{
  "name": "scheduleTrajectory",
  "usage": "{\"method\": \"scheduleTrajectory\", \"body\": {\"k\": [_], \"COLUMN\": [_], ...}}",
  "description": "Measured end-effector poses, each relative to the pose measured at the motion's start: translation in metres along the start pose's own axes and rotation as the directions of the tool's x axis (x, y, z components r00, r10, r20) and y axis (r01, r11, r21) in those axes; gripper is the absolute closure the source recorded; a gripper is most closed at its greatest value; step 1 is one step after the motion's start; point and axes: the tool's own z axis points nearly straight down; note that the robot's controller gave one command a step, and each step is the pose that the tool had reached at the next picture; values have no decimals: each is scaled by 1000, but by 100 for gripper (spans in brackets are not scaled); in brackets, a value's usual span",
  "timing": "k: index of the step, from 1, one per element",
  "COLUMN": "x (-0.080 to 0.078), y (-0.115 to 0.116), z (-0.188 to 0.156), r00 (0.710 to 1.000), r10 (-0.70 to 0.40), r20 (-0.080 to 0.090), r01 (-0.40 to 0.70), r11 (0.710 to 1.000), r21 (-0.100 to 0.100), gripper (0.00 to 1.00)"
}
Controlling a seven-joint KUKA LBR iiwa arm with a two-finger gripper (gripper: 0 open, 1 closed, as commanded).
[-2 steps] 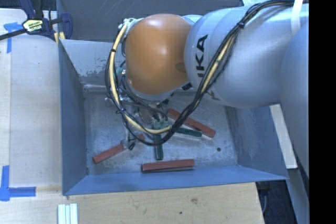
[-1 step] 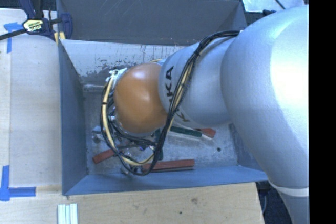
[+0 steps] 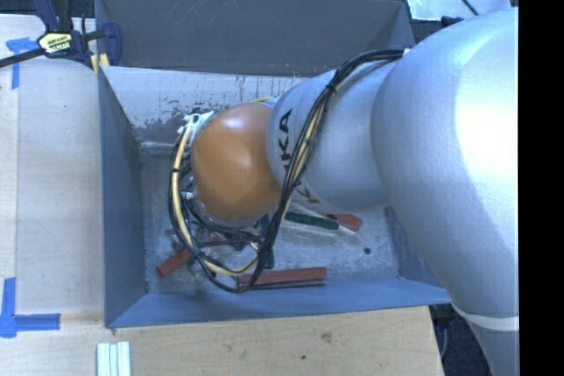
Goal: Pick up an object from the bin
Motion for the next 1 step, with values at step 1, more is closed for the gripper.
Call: {"method": "scheduleTrajectory", "body": {"k": [1], "x": [8], "y": [-8], "z": [-146], "r00": [1000], "r10": [9], "r20": [9], "r01": [-9], "r11": [1000], "r21": [4], "gripper": [100]}}
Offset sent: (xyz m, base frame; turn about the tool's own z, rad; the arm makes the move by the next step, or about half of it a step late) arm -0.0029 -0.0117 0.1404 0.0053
